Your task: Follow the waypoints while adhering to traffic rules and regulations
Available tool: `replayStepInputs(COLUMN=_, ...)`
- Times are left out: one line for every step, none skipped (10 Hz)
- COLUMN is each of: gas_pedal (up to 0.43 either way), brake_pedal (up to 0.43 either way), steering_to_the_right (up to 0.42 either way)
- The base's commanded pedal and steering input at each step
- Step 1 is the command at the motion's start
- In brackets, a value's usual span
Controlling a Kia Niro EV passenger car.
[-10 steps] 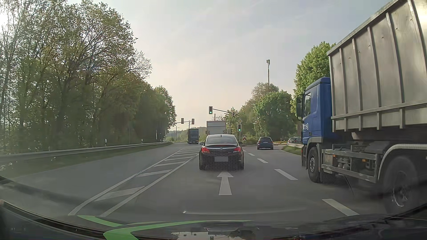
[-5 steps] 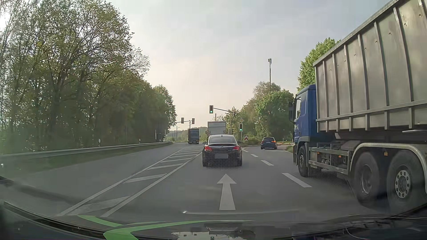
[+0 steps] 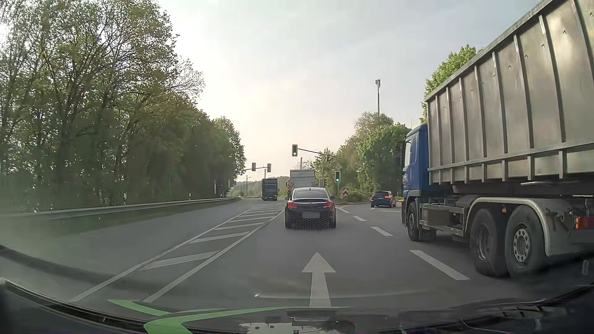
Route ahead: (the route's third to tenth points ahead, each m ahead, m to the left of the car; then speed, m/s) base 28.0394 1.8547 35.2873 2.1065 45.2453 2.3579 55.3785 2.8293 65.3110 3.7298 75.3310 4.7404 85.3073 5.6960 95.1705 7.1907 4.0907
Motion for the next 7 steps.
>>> replayStepInputs(gas_pedal=0.398, brake_pedal=0.000, steering_to_the_right=-0.007)
replayStepInputs(gas_pedal=0.398, brake_pedal=0.000, steering_to_the_right=-0.004)
replayStepInputs(gas_pedal=0.398, brake_pedal=0.000, steering_to_the_right=-0.002)
replayStepInputs(gas_pedal=0.398, brake_pedal=0.000, steering_to_the_right=-0.002)
replayStepInputs(gas_pedal=0.398, brake_pedal=0.000, steering_to_the_right=-0.002)
replayStepInputs(gas_pedal=0.398, brake_pedal=0.000, steering_to_the_right=-0.002)
replayStepInputs(gas_pedal=0.398, brake_pedal=0.000, steering_to_the_right=-0.002)
